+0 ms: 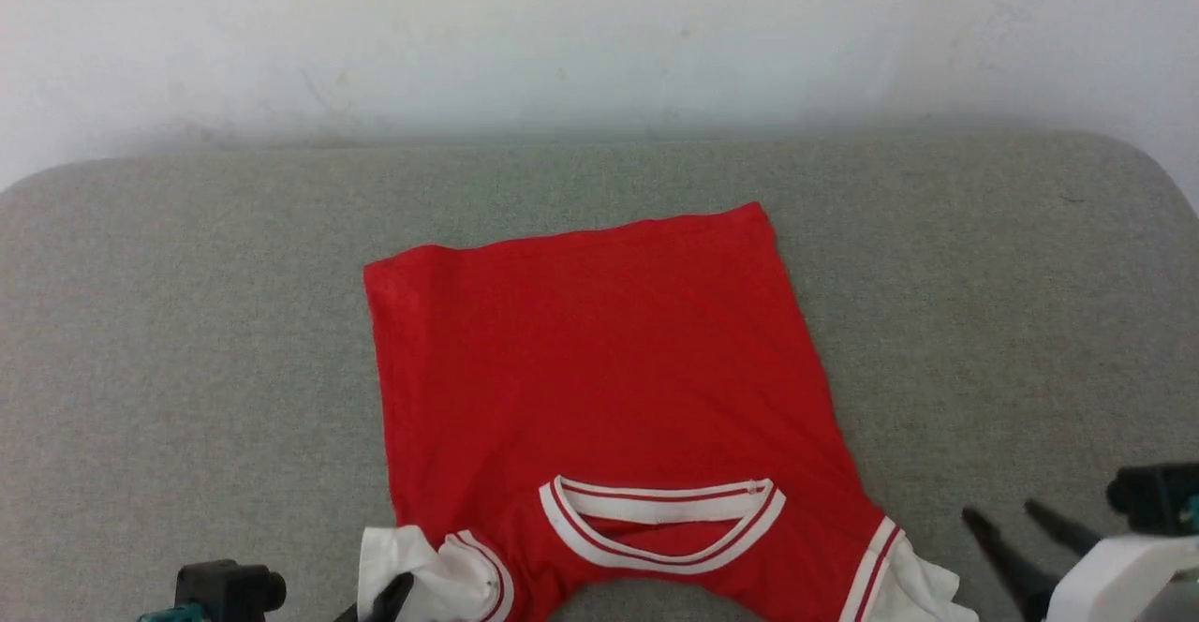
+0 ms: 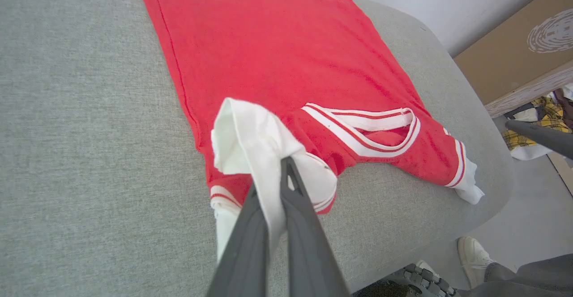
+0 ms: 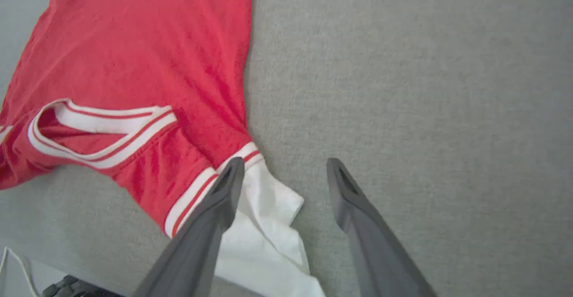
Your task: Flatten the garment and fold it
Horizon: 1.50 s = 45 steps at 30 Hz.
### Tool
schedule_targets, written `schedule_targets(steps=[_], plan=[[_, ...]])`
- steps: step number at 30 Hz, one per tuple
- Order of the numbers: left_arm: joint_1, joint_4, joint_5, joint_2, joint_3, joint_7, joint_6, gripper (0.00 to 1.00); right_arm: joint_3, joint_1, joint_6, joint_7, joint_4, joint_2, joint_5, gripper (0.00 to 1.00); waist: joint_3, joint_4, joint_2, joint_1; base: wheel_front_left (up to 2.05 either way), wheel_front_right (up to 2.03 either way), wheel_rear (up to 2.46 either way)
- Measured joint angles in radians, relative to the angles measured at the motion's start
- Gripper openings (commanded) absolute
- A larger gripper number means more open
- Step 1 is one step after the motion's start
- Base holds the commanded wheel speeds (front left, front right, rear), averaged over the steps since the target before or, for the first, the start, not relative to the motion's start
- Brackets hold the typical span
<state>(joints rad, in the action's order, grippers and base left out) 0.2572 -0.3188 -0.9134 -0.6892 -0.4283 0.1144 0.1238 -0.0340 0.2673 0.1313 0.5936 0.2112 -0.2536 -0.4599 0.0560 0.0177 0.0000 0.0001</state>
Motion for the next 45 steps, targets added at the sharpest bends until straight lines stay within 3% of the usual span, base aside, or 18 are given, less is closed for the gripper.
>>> schedule_targets(steps=[5, 12, 18, 22, 27, 39, 40, 41, 42, 43, 45], plan=[[-0.011, -0.011, 0.011, 0.000, 0.001, -0.004, 0.000, 0.00, -0.046, -0.145, 0.000, -0.099, 0.085, -0.014, 0.041, 1.00, 0.029, 0.008, 0.0000, 0.0000, 0.00, 0.00, 0.00], [-0.074, -0.027, 0.043, 0.000, 0.001, -0.024, -0.034, 0.00, -0.013, -0.454, 0.000, -0.088, 0.081, -0.040, 0.065, 1.00, 0.110, 0.019, 0.0000, 0.0001, 0.00, 0.00, 0.00], [-0.159, -0.030, 0.065, 0.009, -0.007, -0.037, -0.074, 0.00, 0.064, -0.774, 0.000, 0.023, -0.036, -0.066, 0.126, 1.00, 0.210, 0.037, 0.0000, 0.0003, 0.00, 0.00, 0.00], [-0.235, -0.024, 0.096, 0.028, -0.029, -0.040, -0.112, 0.00, 0.042, -0.973, 0.000, 0.206, -0.225, -0.026, 0.202, 1.00, 0.297, 0.064, 0.0000, 0.0004, 0.00, 0.00, 0.00], [-0.291, -0.017, 0.112, 0.051, -0.045, -0.048, -0.132, 0.00, 0.027, -1.057, 0.000, 0.316, -0.363, 0.018, 0.253, 1.00, 0.364, 0.118, 0.0000, 0.0003, 0.00, 0.00, 0.00], [-0.337, 0.020, 0.122, 0.082, -0.069, -0.063, -0.159, 0.00, -0.001, -1.063, 0.000, 0.370, -0.491, 0.031, 0.302, 1.00, 0.467, 0.251, 0.0000, -0.0001, 0.00, 0.00, 0.00], [-0.340, 0.021, 0.122, 0.084, -0.069, -0.063, -0.160, 0.00, -0.008, -1.065, 0.000, 0.369, -0.491, 0.030, 0.302, 0.86, 0.473, 0.258, 0.0000, -0.0003, 0.00, 0.00, 0.00], [-0.342, 0.022, 0.122, 0.084, -0.069, -0.063, -0.160, 0.00, -0.015, -1.067, 0.000, 0.364, -0.491, 0.031, 0.305, 0.44, 0.479, 0.263, 0.0000, -0.0003, 0.00, 0.00, 0.00], [-0.343, 0.024, 0.122, 0.084, -0.069, -0.063, -0.160, 0.00, -0.018, -1.069, 0.000, 0.363, -0.489, 0.031, 0.307, 0.17, 0.484, 0.267, 0.0000, -0.0002, 0.00, 0.00, 0.00], [-0.344, 0.025, 0.122, 0.084, -0.068, -0.063, -0.160, 0.00, -0.019, -1.073, 0.000, 0.361, -0.487, 0.032, 0.309, 0.00, 0.488, 0.270, 0.0000, -0.0002, 0.00, 0.00, 0.00], [-0.345, 0.029, 0.123, 0.081, -0.065, -0.063, -0.159, 0.00, -0.012, -1.077, 0.000, 0.351, -0.486, 0.034, 0.311, 0.00, 0.492, 0.269, 0.0000, -0.0001, 0.00, 0.00, 0.00]])
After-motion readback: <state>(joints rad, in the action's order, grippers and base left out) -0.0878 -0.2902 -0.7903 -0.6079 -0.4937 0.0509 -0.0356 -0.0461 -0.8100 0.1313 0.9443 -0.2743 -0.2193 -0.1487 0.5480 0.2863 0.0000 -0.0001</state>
